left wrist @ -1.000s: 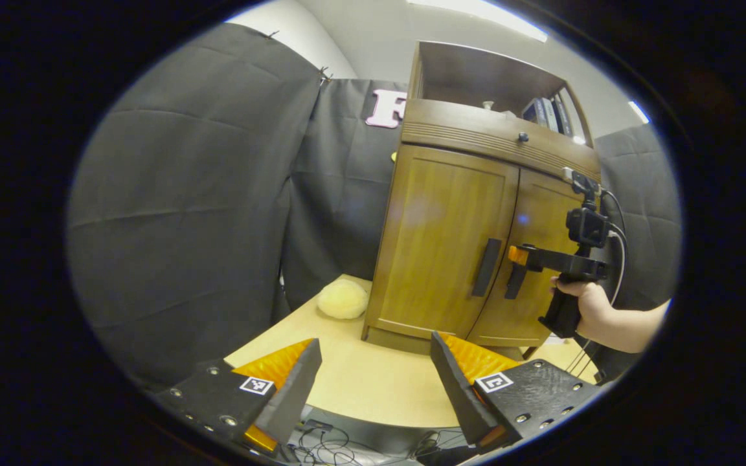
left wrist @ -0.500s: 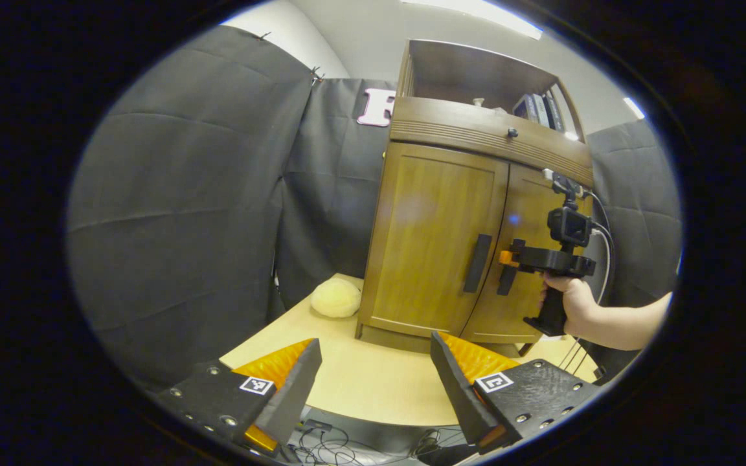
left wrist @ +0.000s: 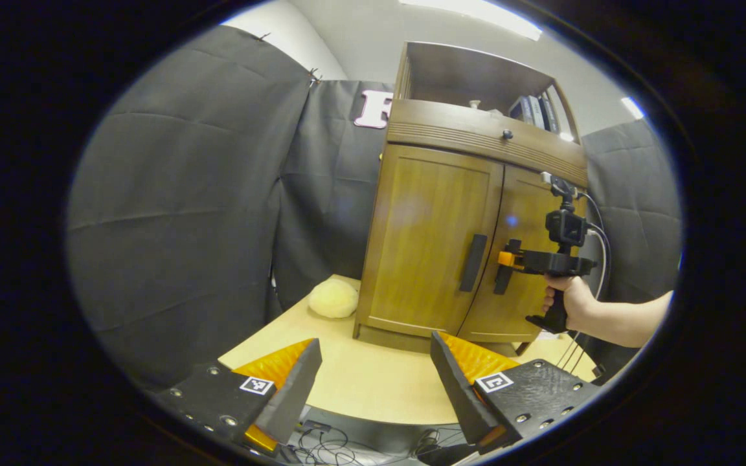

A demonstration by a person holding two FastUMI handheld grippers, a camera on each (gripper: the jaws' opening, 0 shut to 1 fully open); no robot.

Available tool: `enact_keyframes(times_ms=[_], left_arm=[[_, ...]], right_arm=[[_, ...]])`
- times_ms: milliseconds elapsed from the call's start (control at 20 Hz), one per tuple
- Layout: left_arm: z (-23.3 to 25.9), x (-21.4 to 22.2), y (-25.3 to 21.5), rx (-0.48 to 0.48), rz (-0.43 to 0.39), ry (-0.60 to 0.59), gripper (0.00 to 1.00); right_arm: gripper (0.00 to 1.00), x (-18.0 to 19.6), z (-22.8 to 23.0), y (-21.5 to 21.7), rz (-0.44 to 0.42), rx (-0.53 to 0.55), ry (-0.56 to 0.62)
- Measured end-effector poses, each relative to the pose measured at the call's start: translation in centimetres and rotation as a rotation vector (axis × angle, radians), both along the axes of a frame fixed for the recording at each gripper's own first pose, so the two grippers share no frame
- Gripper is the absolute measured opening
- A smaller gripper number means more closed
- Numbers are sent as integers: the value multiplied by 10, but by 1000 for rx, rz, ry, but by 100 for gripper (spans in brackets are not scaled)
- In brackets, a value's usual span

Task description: Open the right door of the double-door shoe cabinet with the right hand, and open the left door with the left hand.

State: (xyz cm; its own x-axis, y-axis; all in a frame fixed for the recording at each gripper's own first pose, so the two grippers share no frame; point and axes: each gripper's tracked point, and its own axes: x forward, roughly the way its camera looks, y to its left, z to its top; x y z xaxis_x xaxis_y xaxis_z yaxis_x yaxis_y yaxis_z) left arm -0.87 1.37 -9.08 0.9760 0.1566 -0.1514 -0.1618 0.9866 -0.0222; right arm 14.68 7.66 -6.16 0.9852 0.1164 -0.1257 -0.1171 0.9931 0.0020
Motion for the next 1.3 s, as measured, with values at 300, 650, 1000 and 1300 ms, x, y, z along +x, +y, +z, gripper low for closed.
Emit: enact_keyframes(times_ms=[300, 650, 1000, 1300], left_arm=[[3, 3, -2, 0, -14, -14, 99], [1, 5, -11, -17, -64, -8, 99], [1, 14, -25, -8, -126, -8, 99], [1, 16, -31, 4, -176, -5, 99]], right_arm=[[4, -11, 13, 3, 27, -18, -5], [4, -39, 22, -8, 71, -18, -10], [3, -61, 22, -14, 120, -12, 2], [3, -103, 19, -43, 121, -14, 18]])
